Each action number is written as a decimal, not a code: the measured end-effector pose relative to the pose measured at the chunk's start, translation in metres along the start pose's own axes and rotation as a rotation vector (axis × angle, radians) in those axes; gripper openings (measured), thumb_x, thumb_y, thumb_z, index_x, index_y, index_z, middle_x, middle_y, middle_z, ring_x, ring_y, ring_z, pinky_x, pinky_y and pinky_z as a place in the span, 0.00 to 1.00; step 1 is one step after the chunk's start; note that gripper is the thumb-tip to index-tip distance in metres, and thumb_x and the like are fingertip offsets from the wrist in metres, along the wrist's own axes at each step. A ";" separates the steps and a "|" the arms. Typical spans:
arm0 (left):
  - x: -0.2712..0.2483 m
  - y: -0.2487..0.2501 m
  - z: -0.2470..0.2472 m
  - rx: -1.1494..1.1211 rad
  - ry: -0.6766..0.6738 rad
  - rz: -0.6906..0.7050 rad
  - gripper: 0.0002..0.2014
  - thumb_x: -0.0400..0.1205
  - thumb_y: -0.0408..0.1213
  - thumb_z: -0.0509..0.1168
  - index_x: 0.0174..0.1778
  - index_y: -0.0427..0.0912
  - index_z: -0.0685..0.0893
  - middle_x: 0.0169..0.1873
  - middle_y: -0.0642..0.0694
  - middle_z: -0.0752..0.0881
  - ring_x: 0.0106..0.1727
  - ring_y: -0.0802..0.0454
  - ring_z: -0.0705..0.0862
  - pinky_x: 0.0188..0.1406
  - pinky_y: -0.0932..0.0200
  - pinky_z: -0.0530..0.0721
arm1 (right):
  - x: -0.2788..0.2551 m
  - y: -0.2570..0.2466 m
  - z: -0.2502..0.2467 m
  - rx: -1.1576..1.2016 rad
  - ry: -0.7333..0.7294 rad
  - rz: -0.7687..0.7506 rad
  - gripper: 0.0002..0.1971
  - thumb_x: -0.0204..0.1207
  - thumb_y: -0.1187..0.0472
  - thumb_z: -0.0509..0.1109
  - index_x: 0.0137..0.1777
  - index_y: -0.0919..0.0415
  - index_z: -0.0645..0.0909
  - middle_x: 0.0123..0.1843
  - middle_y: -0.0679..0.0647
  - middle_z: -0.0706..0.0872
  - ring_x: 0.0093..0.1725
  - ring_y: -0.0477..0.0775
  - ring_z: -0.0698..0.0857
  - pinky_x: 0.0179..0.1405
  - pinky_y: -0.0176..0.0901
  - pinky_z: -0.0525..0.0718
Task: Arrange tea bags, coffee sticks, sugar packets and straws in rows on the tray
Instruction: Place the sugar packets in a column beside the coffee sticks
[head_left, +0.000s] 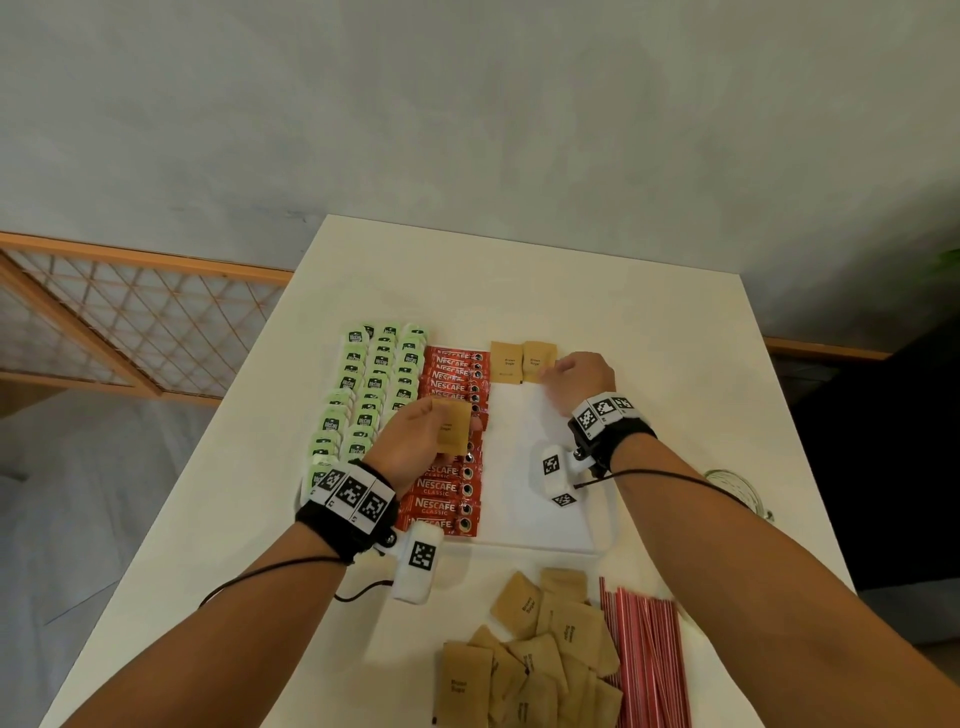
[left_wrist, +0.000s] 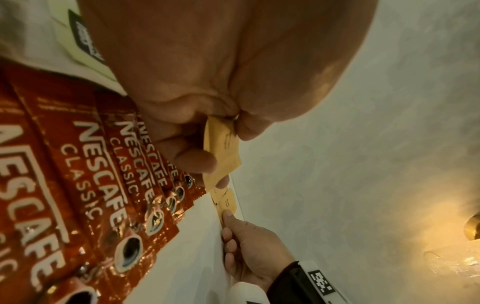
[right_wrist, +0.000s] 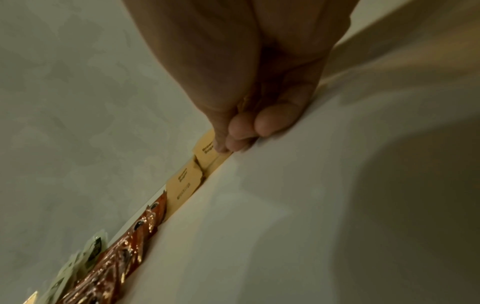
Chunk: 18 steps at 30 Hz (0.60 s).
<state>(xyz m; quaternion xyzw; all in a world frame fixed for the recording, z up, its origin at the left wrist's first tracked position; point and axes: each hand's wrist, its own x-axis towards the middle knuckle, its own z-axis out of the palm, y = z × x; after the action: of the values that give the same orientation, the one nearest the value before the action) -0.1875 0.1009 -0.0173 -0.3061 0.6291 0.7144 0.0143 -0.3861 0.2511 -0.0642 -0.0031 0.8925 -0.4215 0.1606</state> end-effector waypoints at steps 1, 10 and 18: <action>0.001 -0.001 0.000 0.012 0.012 -0.006 0.12 0.91 0.38 0.55 0.56 0.44 0.85 0.52 0.40 0.91 0.47 0.47 0.86 0.39 0.55 0.83 | 0.000 0.001 0.000 0.021 0.005 0.003 0.08 0.78 0.57 0.78 0.41 0.53 0.81 0.34 0.57 0.91 0.30 0.53 0.89 0.39 0.51 0.93; 0.005 -0.008 -0.006 0.001 -0.027 -0.002 0.10 0.89 0.37 0.61 0.55 0.38 0.86 0.52 0.38 0.89 0.51 0.43 0.88 0.39 0.55 0.88 | -0.028 -0.001 -0.005 0.118 -0.018 -0.024 0.07 0.82 0.52 0.74 0.49 0.55 0.82 0.38 0.57 0.91 0.29 0.53 0.87 0.29 0.44 0.88; 0.008 -0.012 -0.008 0.109 -0.008 0.121 0.11 0.83 0.37 0.72 0.50 0.30 0.86 0.41 0.37 0.84 0.40 0.47 0.85 0.45 0.38 0.92 | -0.093 -0.002 -0.003 0.127 -0.384 -0.258 0.14 0.85 0.49 0.69 0.47 0.58 0.90 0.38 0.50 0.90 0.29 0.46 0.83 0.31 0.41 0.82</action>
<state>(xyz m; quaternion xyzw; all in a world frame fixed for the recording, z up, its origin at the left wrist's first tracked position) -0.1858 0.0933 -0.0323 -0.2636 0.6841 0.6800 -0.0097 -0.2994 0.2653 -0.0350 -0.1869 0.8094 -0.4856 0.2722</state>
